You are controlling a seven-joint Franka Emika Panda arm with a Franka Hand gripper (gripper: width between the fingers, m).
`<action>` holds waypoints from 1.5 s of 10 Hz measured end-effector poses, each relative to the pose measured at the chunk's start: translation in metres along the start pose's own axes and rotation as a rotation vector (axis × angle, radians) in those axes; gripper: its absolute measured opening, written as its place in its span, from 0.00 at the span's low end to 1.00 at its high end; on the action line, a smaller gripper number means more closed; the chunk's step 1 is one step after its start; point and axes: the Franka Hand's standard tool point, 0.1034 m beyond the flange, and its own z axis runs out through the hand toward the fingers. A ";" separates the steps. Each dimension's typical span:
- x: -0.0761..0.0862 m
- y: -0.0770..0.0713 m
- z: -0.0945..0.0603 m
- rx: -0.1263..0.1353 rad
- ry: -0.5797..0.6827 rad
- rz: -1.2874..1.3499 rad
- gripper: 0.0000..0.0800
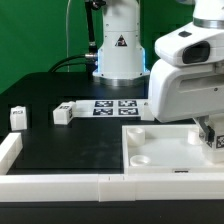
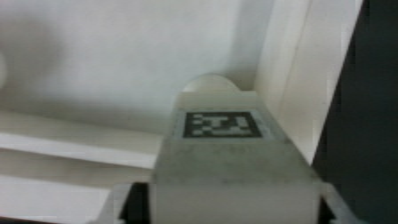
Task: Assemble one leg
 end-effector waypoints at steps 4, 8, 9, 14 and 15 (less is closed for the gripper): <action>0.000 0.002 0.001 -0.005 0.001 0.490 0.36; 0.000 0.005 0.001 0.003 0.005 0.991 0.37; 0.000 0.005 0.001 0.008 0.003 1.061 0.37; 0.000 0.005 0.002 0.027 -0.011 1.319 0.59; 0.000 0.004 0.001 0.028 -0.010 1.269 0.75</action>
Offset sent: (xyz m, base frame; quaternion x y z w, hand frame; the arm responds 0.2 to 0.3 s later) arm 0.0046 -0.0033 -0.0044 -0.0091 0.0116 0.2467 0.9690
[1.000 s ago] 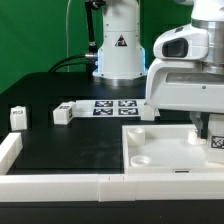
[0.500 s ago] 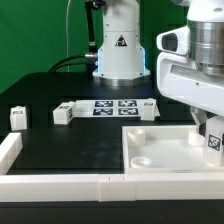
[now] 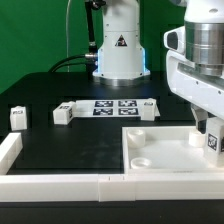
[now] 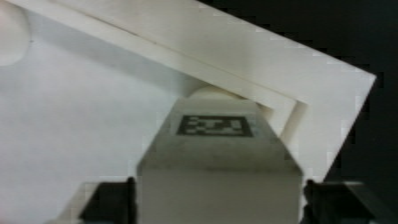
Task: Assemble one leg
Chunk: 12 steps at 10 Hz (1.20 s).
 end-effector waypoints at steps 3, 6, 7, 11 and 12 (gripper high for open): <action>-0.004 -0.002 0.000 0.012 0.004 -0.298 0.81; -0.008 -0.003 -0.001 0.012 0.007 -0.749 0.81; -0.010 -0.003 0.000 0.010 0.006 -0.845 0.81; -0.007 -0.001 0.001 -0.004 0.015 -1.321 0.81; -0.007 -0.001 0.001 -0.007 0.015 -1.363 0.81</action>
Offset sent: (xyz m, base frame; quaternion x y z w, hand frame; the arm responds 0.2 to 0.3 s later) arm -0.0100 0.0092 0.0026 0.0105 -0.0095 -0.3660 0.9305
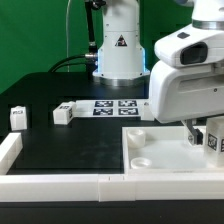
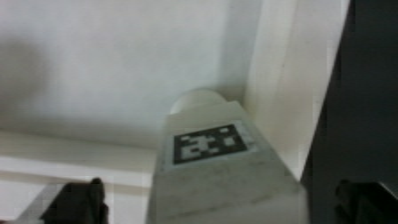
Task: Assemble one leg
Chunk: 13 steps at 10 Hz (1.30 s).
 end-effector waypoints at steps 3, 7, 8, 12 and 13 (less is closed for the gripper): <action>0.000 0.000 0.001 0.000 -0.001 0.011 0.36; 0.001 0.001 0.000 0.005 0.013 0.226 0.36; 0.002 0.001 0.001 0.003 0.016 0.407 0.36; 0.002 0.002 0.001 0.019 0.009 0.946 0.36; 0.002 0.001 0.002 0.015 0.008 1.101 0.36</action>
Offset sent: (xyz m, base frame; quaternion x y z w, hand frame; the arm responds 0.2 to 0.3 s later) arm 0.0000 0.0000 0.0000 0.0000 0.0000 0.0000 1.0000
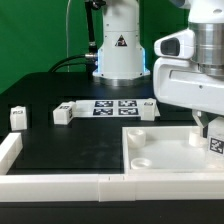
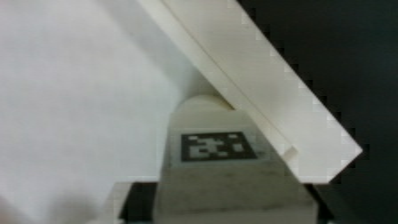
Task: Assemble one leg
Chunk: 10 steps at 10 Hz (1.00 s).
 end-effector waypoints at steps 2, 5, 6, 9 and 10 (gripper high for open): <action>0.000 0.000 0.000 -0.001 -0.004 0.151 0.36; 0.001 0.000 0.000 0.009 -0.010 0.303 0.45; 0.000 0.000 0.000 0.010 -0.010 0.247 0.66; -0.002 -0.002 -0.001 0.012 -0.008 -0.053 0.78; -0.003 -0.003 -0.001 0.014 -0.006 -0.189 0.81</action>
Offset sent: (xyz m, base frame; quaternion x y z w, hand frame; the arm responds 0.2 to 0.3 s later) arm 0.0000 0.0000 0.0000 0.0000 0.0000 0.0899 0.9960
